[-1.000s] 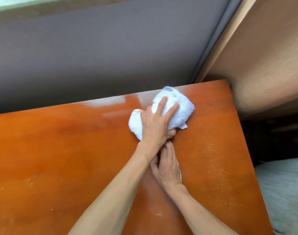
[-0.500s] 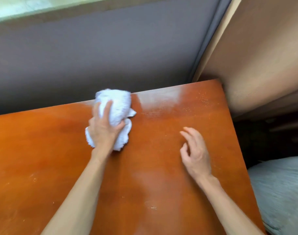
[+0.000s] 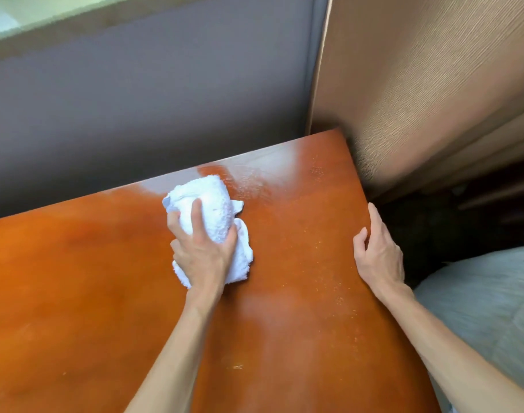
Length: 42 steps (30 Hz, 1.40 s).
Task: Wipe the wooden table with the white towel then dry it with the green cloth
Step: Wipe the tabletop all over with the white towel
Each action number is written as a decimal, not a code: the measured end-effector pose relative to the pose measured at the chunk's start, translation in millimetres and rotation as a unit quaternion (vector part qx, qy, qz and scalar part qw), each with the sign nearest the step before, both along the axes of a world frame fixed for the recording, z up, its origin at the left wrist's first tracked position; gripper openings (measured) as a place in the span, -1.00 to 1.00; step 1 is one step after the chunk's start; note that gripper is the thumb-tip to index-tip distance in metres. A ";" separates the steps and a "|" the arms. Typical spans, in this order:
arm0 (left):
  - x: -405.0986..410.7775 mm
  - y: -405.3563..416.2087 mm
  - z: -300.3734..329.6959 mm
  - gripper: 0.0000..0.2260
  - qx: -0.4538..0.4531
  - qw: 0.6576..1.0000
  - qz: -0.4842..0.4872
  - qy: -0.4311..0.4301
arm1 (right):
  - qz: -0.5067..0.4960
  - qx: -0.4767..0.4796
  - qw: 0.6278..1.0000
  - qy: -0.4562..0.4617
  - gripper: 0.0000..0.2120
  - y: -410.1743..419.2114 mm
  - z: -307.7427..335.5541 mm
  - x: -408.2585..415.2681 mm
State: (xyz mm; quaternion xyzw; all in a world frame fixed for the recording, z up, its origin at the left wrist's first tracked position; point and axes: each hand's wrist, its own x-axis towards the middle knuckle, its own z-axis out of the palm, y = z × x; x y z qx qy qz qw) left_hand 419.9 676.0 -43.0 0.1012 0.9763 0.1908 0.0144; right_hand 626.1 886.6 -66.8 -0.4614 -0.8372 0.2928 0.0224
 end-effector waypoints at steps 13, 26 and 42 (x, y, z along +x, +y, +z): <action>55.5 100.4 -1.5 -0.38 0.007 0.981 -0.191 -0.034 | -0.011 -0.016 1.000 -0.001 -0.47 -0.9 -0.1 -1.1; -75.0 2.8 2.3 -0.28 -0.060 0.998 -0.012 0.007 | -0.007 -0.023 1.000 0.008 -0.41 0.1 1.8 0.3; 61.6 172.7 -2.8 -0.25 0.015 0.912 -0.409 0.021 | -0.031 -0.011 0.999 0.024 -0.56 2.0 -4.0 -4.0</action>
